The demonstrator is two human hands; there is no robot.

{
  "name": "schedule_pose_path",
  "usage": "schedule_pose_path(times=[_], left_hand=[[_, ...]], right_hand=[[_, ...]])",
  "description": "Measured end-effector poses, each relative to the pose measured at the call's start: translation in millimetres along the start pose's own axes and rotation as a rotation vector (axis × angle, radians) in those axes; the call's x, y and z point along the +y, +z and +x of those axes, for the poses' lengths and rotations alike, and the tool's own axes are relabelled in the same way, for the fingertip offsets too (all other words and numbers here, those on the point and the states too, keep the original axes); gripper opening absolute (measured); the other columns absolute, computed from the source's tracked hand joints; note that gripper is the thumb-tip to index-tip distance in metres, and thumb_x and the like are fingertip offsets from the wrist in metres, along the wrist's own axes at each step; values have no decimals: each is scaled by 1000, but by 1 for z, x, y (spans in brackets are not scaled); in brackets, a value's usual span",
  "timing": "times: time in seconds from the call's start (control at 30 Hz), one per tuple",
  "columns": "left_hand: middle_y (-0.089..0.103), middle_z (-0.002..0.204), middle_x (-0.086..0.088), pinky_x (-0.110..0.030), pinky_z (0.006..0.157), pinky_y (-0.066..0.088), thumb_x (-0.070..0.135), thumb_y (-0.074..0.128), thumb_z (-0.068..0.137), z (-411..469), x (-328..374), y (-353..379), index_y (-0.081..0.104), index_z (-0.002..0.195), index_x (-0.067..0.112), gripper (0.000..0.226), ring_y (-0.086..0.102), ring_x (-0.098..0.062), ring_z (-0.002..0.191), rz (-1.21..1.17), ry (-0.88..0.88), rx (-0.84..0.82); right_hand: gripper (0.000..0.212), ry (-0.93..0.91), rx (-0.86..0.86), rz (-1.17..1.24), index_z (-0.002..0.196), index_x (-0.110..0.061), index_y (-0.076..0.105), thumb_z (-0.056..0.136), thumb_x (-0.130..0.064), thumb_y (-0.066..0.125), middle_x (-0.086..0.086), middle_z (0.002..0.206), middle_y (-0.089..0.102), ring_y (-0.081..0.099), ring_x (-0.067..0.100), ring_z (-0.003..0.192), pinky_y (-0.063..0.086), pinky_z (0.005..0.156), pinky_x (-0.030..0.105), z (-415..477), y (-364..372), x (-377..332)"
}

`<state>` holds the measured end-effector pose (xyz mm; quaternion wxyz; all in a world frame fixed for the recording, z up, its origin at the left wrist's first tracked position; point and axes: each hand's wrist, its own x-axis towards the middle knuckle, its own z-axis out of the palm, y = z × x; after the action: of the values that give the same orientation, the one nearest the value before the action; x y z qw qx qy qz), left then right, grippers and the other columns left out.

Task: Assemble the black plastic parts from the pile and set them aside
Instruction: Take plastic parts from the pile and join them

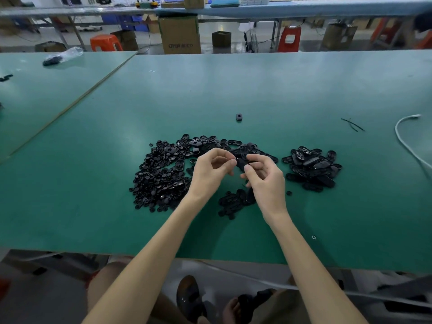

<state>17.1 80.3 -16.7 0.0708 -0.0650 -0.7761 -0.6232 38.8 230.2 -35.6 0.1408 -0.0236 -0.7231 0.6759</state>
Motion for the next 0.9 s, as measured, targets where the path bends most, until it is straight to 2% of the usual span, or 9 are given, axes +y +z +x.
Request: schedule_pose_path(times=[0.1, 0.3, 0.47, 0.67, 0.8, 0.9], left_hand=[[76, 90, -13, -14, 66, 47, 1, 72, 93, -7, -7, 6, 71, 99, 5, 7, 69, -11, 72, -91, -2, 66], [77, 89, -1, -15, 66, 49, 13, 75, 94, -9, -15, 3, 74, 100, 14, 6, 70, -11, 74, -175, -9, 119], [75, 84, 1, -17, 64, 48, 17, 72, 97, -9, -16, 5, 73, 99, 13, 5, 68, -9, 72, -129, 12, 108], [69, 73, 2, -20, 67, 50, 21, 65, 102, -9, -17, 7, 72, 96, 7, 17, 61, -7, 63, 17, 41, 103], [68, 70, 8, -14, 61, 45, 24, 67, 101, -10, -15, 12, 72, 92, 11, 17, 59, -3, 60, 126, 58, 54], [66, 68, 8, -15, 58, 44, 24, 66, 102, -9, -15, 12, 72, 89, 9, 21, 56, -1, 56, 137, 44, 46]], right_hand=[[19, 5, 31, 23, 113, -18, 70, 99, -5, 65, -4, 93, 74, 77, 12, 81, 55, 62, 20, 0, 0, 0], [18, 5, 12, 21, 111, -16, 72, 99, -4, 66, -4, 95, 76, 77, 10, 83, 57, 63, 21, 0, 0, 1], [19, 2, 2, 21, 110, -16, 74, 99, -3, 66, -2, 95, 78, 77, 11, 83, 57, 64, 21, 0, -1, 1], [18, 4, -13, 21, 109, -17, 75, 98, -3, 68, -2, 94, 78, 77, 12, 82, 56, 64, 21, 1, -1, 3], [18, 0, -15, 23, 106, -20, 76, 98, -5, 69, -3, 94, 79, 76, 12, 80, 56, 63, 21, 2, -1, 4], [15, -6, -18, 27, 107, -16, 78, 99, -8, 70, -3, 94, 80, 76, 14, 80, 55, 63, 22, 2, -2, 4]])
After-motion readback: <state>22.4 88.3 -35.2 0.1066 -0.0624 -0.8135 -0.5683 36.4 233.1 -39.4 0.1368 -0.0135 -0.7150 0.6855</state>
